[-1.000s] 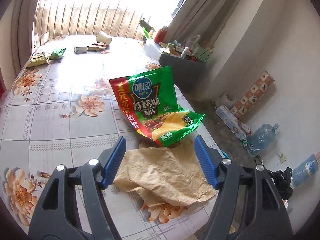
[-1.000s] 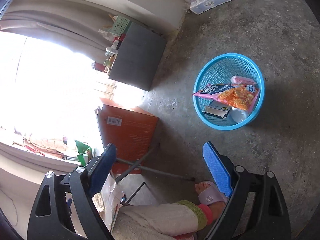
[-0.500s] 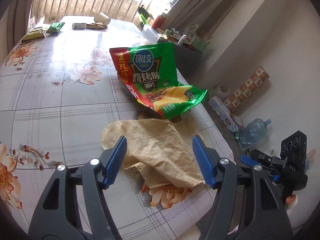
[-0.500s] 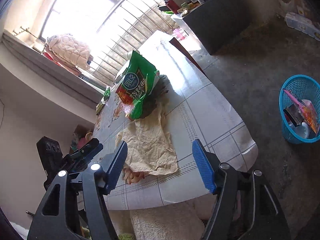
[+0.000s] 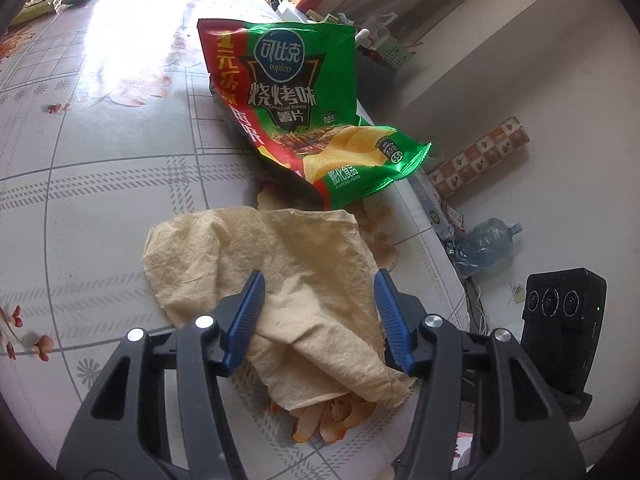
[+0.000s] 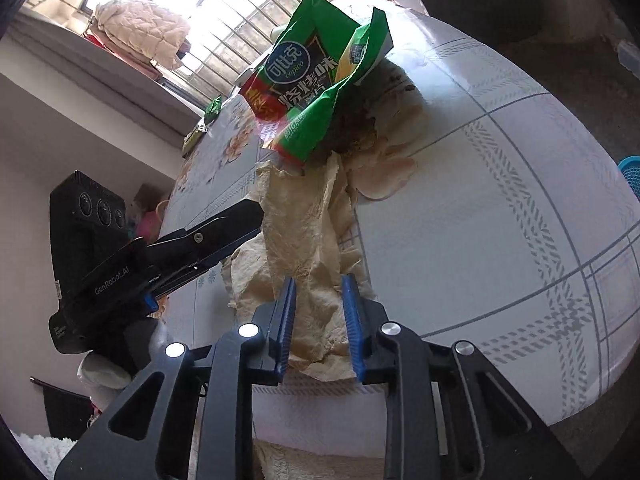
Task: Collect trash
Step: 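Grasp the tan crumpled paper with the left tool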
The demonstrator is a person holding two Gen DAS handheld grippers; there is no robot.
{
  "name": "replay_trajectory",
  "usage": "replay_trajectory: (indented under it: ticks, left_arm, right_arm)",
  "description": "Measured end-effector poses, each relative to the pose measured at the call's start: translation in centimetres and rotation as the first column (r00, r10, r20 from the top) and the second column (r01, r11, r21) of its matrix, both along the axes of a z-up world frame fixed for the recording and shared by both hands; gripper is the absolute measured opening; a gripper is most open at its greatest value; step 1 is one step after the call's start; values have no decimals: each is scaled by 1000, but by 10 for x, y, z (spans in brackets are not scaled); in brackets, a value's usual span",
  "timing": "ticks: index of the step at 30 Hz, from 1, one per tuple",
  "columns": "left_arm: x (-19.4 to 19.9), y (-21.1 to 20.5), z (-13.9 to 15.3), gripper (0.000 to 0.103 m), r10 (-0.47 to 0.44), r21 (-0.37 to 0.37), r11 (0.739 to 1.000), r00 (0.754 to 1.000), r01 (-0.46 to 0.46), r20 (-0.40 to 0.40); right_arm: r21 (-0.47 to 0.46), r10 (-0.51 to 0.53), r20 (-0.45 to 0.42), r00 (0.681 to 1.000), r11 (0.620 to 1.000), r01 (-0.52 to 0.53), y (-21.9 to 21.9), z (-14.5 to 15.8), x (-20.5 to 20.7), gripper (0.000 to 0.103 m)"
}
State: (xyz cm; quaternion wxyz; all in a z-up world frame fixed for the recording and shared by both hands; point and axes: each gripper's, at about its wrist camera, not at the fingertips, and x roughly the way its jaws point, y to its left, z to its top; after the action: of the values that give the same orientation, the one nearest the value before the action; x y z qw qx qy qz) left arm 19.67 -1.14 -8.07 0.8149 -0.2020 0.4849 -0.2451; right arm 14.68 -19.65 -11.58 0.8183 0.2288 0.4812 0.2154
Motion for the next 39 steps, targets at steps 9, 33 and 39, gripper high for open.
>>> replay_trajectory:
  ticks: [9,33,39]
  left_arm:
    - [-1,-4,-2,42,-53,20,998,998,53,-16]
    - [-22,-34,6,15,-171,378,919,977,112,127]
    - [-20,-16,6,3,-124,337,938,986,79,113]
  right_arm:
    - [-49,156,77,985,987,-152,41,2,-11,24]
    - [196,-119,161,980,977,86,-81,57,-22,58]
    - [319,-164,35,986,937,144,-69,43,37,58]
